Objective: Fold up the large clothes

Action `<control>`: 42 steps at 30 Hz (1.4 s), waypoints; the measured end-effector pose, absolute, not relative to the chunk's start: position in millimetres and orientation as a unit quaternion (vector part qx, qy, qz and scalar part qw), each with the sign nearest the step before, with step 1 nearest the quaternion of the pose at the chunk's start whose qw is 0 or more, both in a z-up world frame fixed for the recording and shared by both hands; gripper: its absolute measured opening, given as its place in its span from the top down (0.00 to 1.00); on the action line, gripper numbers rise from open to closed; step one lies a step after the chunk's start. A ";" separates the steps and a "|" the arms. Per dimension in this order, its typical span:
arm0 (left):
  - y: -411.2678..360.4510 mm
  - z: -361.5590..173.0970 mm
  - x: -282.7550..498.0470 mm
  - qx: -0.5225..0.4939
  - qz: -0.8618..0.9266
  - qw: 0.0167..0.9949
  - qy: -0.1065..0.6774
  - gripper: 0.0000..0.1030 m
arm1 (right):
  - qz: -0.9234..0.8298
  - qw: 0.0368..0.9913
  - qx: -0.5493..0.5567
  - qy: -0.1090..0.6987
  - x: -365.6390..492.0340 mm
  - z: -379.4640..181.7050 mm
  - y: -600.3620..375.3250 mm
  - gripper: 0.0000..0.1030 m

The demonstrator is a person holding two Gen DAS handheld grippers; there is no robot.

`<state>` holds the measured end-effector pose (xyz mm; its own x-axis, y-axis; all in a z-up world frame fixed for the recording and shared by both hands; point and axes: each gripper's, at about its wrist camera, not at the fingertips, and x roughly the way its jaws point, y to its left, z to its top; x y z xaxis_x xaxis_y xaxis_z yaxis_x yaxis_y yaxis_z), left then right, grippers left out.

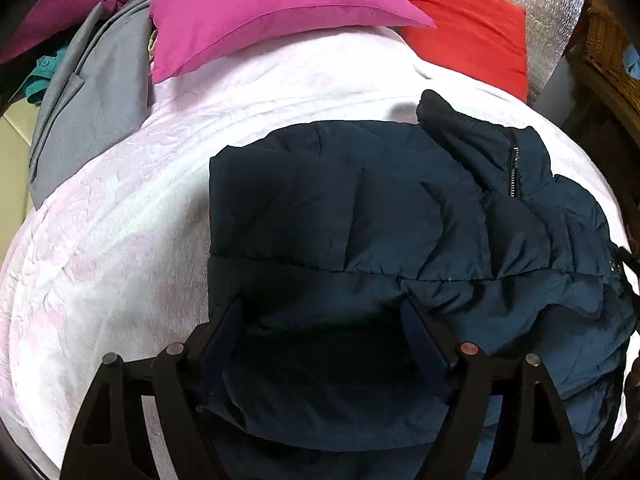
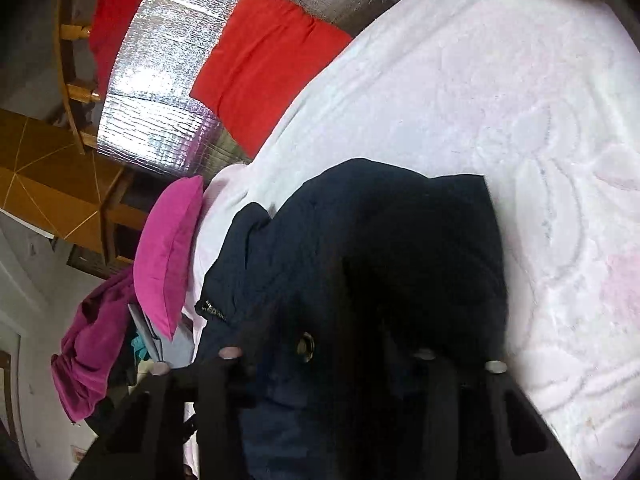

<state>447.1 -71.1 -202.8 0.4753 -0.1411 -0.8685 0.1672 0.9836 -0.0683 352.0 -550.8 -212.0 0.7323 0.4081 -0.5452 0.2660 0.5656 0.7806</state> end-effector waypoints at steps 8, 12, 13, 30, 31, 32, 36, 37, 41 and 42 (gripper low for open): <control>-63.7 -195.5 447.3 -0.005 -0.083 0.866 0.494 0.21 | 0.039 0.837 0.439 0.324 340.2 -185.7 -541.1 0.86; -63.2 -209.7 450.3 0.018 -0.072 0.849 0.523 0.20 | -0.005 0.837 0.404 0.369 346.2 -202.1 -535.0 0.86; -62.6 -209.5 449.5 0.020 -0.072 0.849 0.523 0.20 | -0.003 0.832 0.406 0.379 347.3 -207.5 -534.6 0.86; -30.5 -201.8 433.4 -0.005 -0.072 0.842 0.535 0.20 | 0.041 0.816 0.383 0.432 298.2 -198.0 -515.7 0.70; -29.0 -204.1 434.6 -0.009 -0.072 0.838 0.540 0.20 | 0.037 0.819 0.369 0.438 298.9 -198.3 -510.8 0.77; -27.5 -204.6 435.4 -0.017 -0.073 0.836 0.543 0.20 | 0.032 0.824 0.357 0.438 299.2 -196.4 -506.6 0.82; -23.2 -196.5 435.6 -0.018 -0.072 0.844 0.531 0.20 | 0.017 0.859 0.325 0.395 289.3 -169.4 -498.4 0.85; -22.8 -196.7 435.1 -0.015 -0.068 0.845 0.531 0.20 | 0.011 0.869 0.313 0.384 286.3 -162.1 -496.1 0.85; -21.7 -208.6 438.8 -0.013 -0.066 0.832 0.550 0.20 | -0.019 0.853 0.293 0.431 294.9 -179.8 -494.6 0.85; -21.9 -209.6 438.9 -0.013 -0.067 0.831 0.552 0.20 | -0.021 0.840 0.298 0.453 299.3 -192.3 -495.3 0.85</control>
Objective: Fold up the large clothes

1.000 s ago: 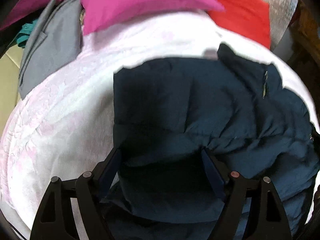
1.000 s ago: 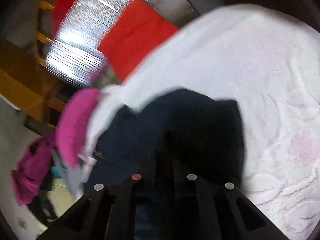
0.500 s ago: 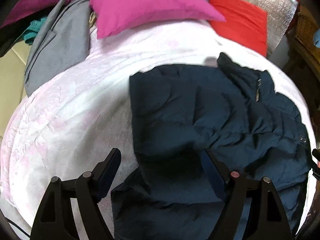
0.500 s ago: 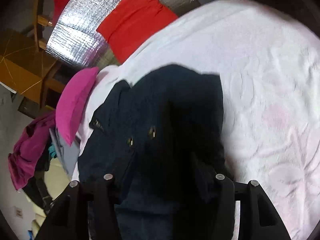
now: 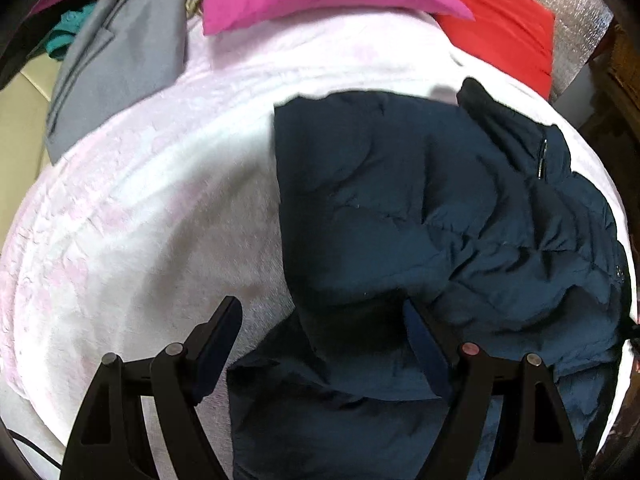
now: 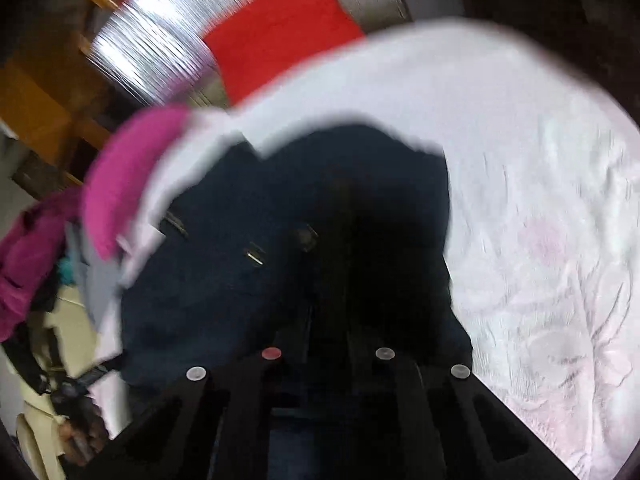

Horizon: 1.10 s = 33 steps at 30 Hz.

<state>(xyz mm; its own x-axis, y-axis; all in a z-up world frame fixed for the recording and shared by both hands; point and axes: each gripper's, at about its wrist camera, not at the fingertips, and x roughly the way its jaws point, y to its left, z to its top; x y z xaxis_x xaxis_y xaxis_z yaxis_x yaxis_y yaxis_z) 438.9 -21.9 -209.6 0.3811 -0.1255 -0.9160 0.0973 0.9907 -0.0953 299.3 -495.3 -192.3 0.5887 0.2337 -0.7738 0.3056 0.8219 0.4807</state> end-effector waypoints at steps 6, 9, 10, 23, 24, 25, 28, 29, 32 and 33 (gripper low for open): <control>-17.3 -189.7 432.3 -0.014 -0.071 0.851 0.521 0.20 | -0.053 0.849 0.275 0.448 289.5 -173.4 -497.8 0.74; -23.3 -169.4 420.6 -0.017 -0.087 0.869 0.487 0.20 | -0.087 0.875 0.262 0.398 274.9 -151.0 -501.8 0.72; -25.8 -166.2 417.5 -0.019 -0.093 0.873 0.479 0.20 | -0.085 0.882 0.261 0.383 272.5 -146.0 -500.6 0.72; -83.5 -203.9 419.7 0.058 -0.120 0.845 0.517 0.20 | 0.042 0.872 0.209 0.440 311.8 -176.3 -409.3 0.73; -83.0 -205.0 420.0 0.059 -0.120 0.845 0.518 0.19 | 0.038 0.860 0.206 0.465 316.6 -187.4 -409.2 0.73; -81.7 -204.3 420.1 0.057 -0.121 0.845 0.518 0.19 | 0.040 0.855 0.213 0.471 317.5 -192.2 -411.3 0.73; -75.2 -195.8 416.3 0.047 -0.123 0.850 0.511 0.19 | 0.042 0.854 0.220 0.470 308.8 -186.6 -421.6 0.72; -74.5 -192.4 415.1 0.041 -0.126 0.852 0.507 0.19 | 0.045 0.857 0.226 0.460 305.5 -182.5 -424.4 0.72; -77.1 -178.8 409.9 0.027 -0.153 0.859 0.488 0.19 | 0.068 0.870 0.236 0.428 301.3 -167.6 -418.8 0.72; -79.7 -175.2 407.0 0.028 -0.159 0.862 0.481 0.19 | 0.081 0.874 0.237 0.416 300.1 -162.5 -414.5 0.72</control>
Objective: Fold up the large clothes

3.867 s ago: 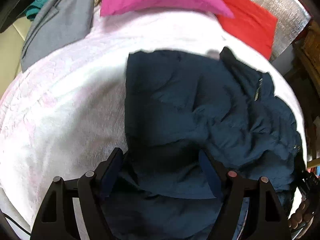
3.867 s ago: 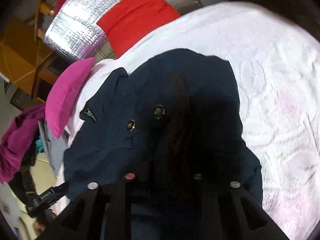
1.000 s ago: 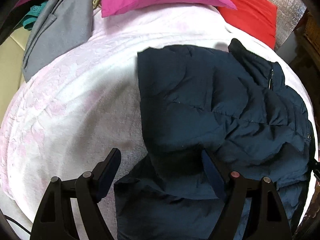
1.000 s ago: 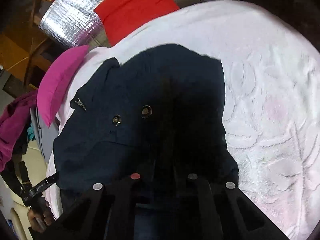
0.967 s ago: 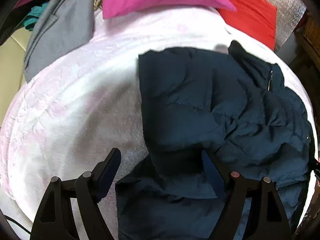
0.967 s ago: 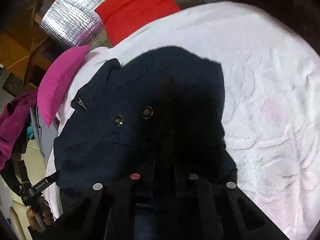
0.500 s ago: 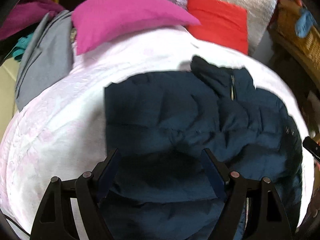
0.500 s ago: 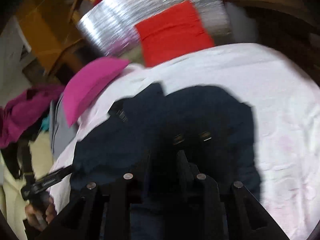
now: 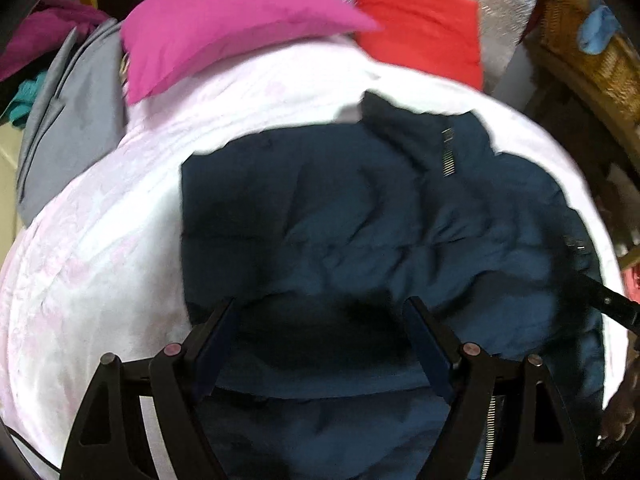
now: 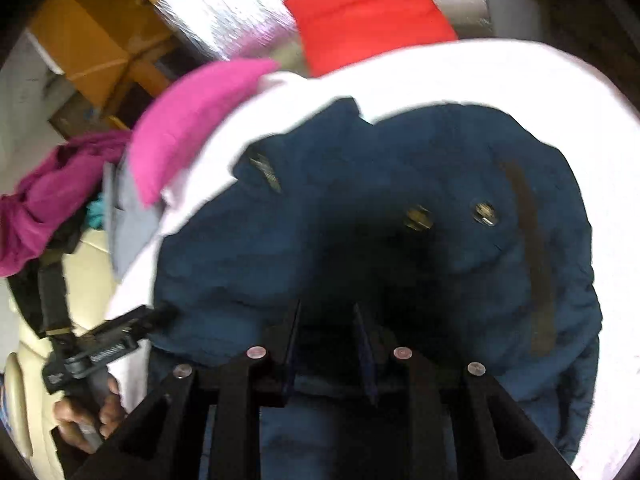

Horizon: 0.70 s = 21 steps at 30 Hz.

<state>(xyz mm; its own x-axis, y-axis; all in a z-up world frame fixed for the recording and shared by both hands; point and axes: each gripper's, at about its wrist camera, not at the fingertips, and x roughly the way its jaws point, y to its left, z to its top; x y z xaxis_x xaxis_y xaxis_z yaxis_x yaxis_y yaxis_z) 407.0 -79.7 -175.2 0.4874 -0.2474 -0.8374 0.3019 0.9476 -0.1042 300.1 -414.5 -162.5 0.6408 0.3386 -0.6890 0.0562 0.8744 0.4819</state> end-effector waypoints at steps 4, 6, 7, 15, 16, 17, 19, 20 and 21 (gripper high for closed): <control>-94.9 -178.3 403.1 0.049 -0.165 0.861 0.479 0.19 | 0.098 0.873 0.228 0.420 306.7 -168.4 -395.2 0.72; -99.0 -193.3 409.6 0.054 -0.158 0.851 0.499 0.19 | 0.092 0.862 0.221 0.447 314.7 -184.3 -387.8 0.71; -100.5 -199.1 411.1 0.057 -0.154 0.848 0.505 0.19 | 0.087 0.858 0.214 0.460 317.7 -191.5 -385.4 0.71; -94.6 -184.6 404.8 0.031 -0.169 0.853 0.493 0.19 | 0.106 0.869 0.235 0.423 313.4 -172.1 -382.1 0.72; -93.6 -181.3 402.6 0.027 -0.173 0.855 0.488 0.19 | 0.112 0.871 0.238 0.414 310.4 -168.1 -379.9 0.72; -96.2 -177.7 400.5 0.027 -0.175 0.858 0.481 0.19 | 0.121 0.873 0.240 0.407 311.7 -165.4 -374.1 0.72; -98.1 -177.4 400.4 0.037 -0.169 0.862 0.477 0.19 | 0.132 0.868 0.236 0.416 315.7 -169.3 -364.4 0.72; -98.9 -181.2 402.0 0.044 -0.162 0.860 0.482 0.19 | 0.131 0.866 0.233 0.422 318.2 -172.6 -359.9 0.71; -100.0 -187.6 405.6 0.049 -0.155 0.856 0.491 0.19 | 0.126 0.862 0.224 0.436 322.3 -178.8 -354.7 0.71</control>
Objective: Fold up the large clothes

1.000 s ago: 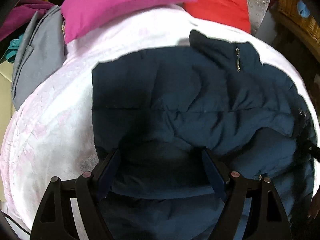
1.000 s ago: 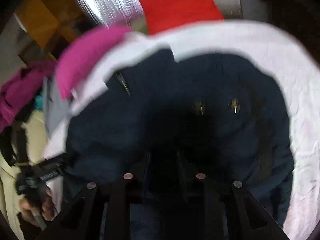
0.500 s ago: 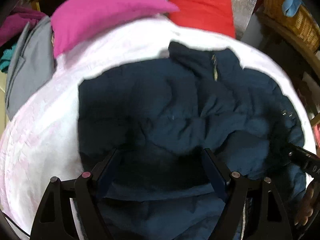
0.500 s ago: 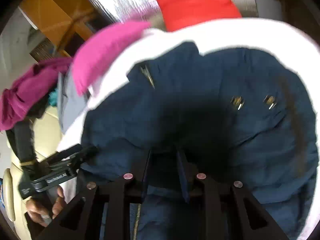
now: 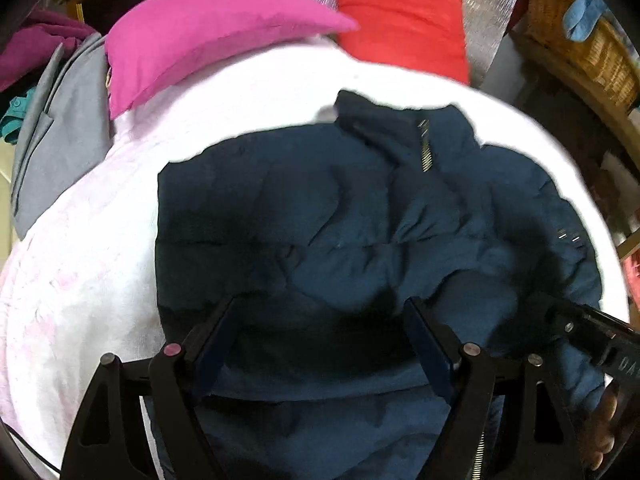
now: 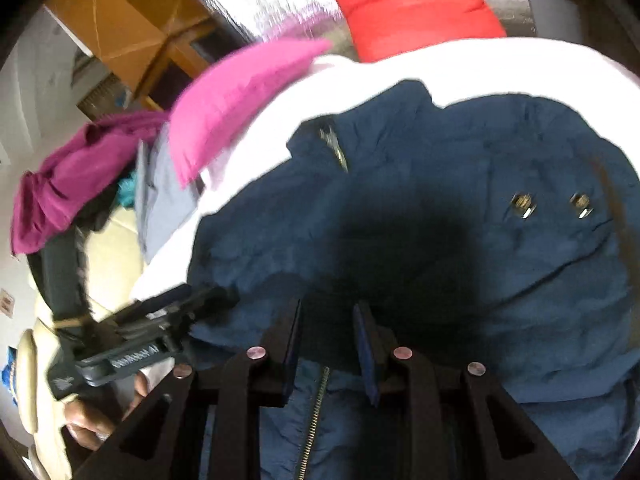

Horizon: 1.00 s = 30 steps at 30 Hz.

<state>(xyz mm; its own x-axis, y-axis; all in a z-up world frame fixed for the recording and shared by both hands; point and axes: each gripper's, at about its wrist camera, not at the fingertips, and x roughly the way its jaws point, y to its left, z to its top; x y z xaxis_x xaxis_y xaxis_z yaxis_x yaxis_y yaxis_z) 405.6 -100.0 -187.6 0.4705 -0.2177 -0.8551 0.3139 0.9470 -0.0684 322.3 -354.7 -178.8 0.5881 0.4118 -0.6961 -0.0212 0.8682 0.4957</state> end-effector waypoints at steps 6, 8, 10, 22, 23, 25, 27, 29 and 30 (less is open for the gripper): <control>-95.3 -197.4 413.0 0.055 -0.143 0.848 0.507 0.19 | 0.125 0.852 0.210 0.462 324.7 -181.5 -354.3 0.71; -84.4 -189.2 412.4 0.039 -0.140 0.854 0.499 0.19 | 0.124 0.852 0.219 0.458 320.9 -174.2 -364.8 0.71; -71.0 -182.6 414.1 0.023 -0.134 0.860 0.492 0.19 | 0.113 0.856 0.236 0.446 315.7 -165.6 -384.5 0.68; 3.3 -206.0 442.1 -0.107 -0.067 0.838 0.530 0.19 | 0.004 0.839 0.387 0.383 281.3 -175.1 -527.7 0.45; -0.4 -211.1 442.4 -0.103 -0.067 0.833 0.539 0.19 | 0.007 0.831 0.398 0.388 283.1 -181.8 -529.2 0.46; -2.0 -216.9 440.6 -0.100 -0.071 0.825 0.551 0.19 | 0.012 0.821 0.405 0.403 287.0 -192.9 -528.4 0.45; -7.6 -223.8 442.4 -0.101 -0.077 0.820 0.559 0.19 | 0.014 0.819 0.399 0.412 292.3 -198.9 -523.9 0.45; -11.4 -223.6 443.0 -0.102 -0.083 0.821 0.555 0.19 | 0.017 0.826 0.381 0.416 296.9 -200.6 -514.5 0.78; -13.2 -221.8 442.3 -0.099 -0.086 0.824 0.551 0.19 | 0.026 0.828 0.367 0.423 300.5 -199.5 -508.0 0.81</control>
